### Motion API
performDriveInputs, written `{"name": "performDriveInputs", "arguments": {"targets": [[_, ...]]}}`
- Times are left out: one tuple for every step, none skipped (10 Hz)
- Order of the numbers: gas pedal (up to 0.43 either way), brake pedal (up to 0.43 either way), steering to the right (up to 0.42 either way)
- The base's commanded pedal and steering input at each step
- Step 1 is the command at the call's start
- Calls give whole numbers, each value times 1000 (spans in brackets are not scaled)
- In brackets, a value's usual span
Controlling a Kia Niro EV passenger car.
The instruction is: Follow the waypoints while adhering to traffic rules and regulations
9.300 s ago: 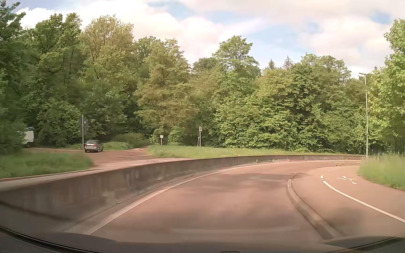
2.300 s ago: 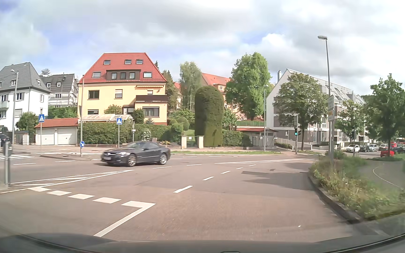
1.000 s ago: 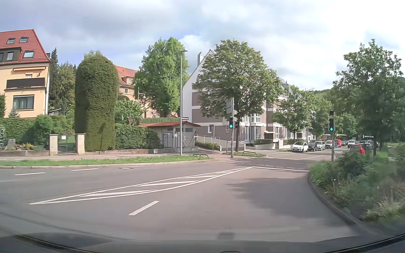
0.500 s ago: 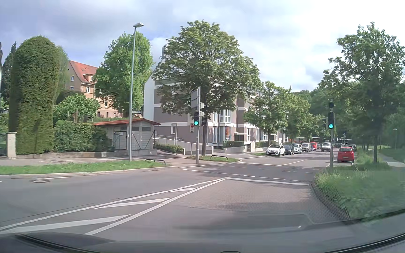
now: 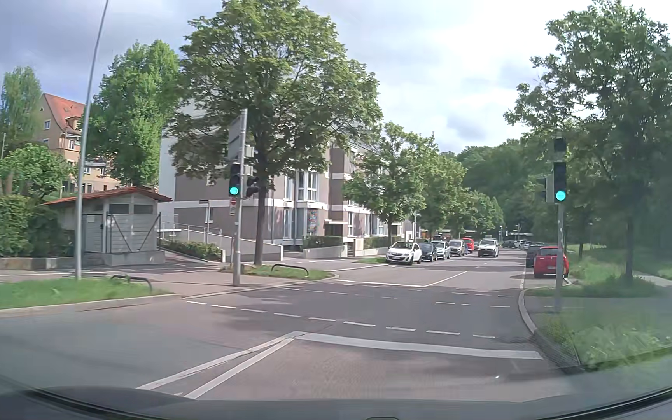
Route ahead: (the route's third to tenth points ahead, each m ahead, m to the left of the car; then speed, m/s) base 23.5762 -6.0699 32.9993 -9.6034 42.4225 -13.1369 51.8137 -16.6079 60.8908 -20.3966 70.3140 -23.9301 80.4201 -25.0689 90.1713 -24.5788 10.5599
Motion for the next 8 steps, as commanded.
{"name": "performDriveInputs", "arguments": {"targets": [[0,0,131],[0,0,136],[0,0,140],[0,0,145],[0,0,148],[0,0,146],[0,0,138],[0,0,124]]}}
